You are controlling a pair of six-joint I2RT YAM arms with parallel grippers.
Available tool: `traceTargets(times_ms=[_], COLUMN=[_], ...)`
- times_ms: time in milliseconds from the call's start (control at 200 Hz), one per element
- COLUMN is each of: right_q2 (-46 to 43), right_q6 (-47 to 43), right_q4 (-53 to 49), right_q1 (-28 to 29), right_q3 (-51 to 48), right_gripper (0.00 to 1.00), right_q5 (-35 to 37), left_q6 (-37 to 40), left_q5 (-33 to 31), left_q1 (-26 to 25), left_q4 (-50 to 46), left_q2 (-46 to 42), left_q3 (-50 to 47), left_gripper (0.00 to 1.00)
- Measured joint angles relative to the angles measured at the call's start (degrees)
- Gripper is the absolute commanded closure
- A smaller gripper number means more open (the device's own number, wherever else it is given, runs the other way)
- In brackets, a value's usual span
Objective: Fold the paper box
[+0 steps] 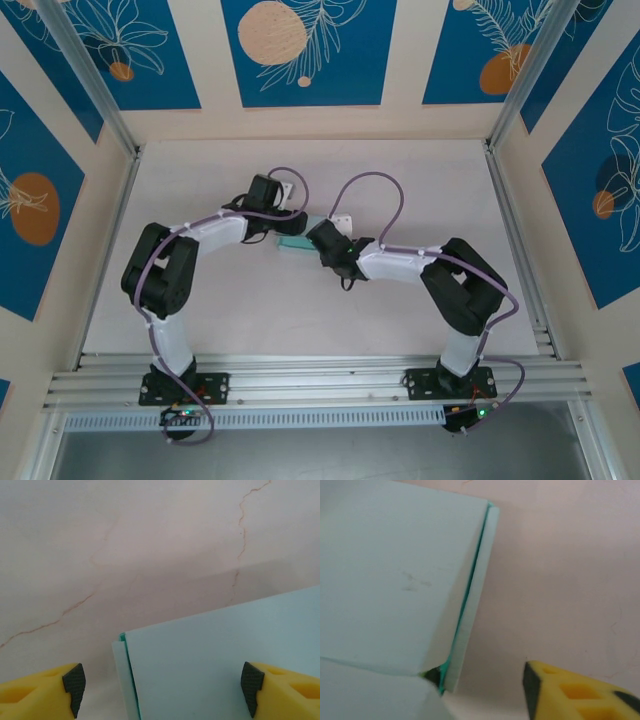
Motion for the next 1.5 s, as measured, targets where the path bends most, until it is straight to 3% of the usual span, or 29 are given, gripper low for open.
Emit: traceTargets(times_ms=[225,415,650,1075,1300,1500], right_q2=[-4.7,-11.6,-18.1,-2.0,1.8,2.2], right_q6=[-1.4,-3.0,-2.5,1.0,3.0,3.7], right_q4=[-2.5,-3.1,-4.0,-3.3,0.5,3.2], right_q1=[3.3,5.8,1.3,-12.5,-15.2,-15.7], right_q3=[-2.5,-4.5,-3.2,4.5,3.4,2.5], right_gripper=[0.31,0.28,0.31,0.37,0.38,0.38], right_q5=[-1.1,-3.8,-8.8,-26.0,-33.2,-35.8], left_q6=[-2.2,-3.0,-3.5,-4.9,-6.3,-8.4], left_q5=[-0.5,-0.8,-1.1,-1.1,-1.0,0.4], left_q1=[-0.1,-0.2,-0.4,-0.4,0.5,2.5], left_q4=[4.7,5.8,7.9,7.7,6.8,7.0], left_q2=[1.0,1.5,1.5,-1.0,-4.6,-8.3], left_q3=[-2.1,-2.8,-4.2,-6.7,-9.8,-12.9], left_gripper=[0.17,0.17,0.17,0.16,0.16,0.24])
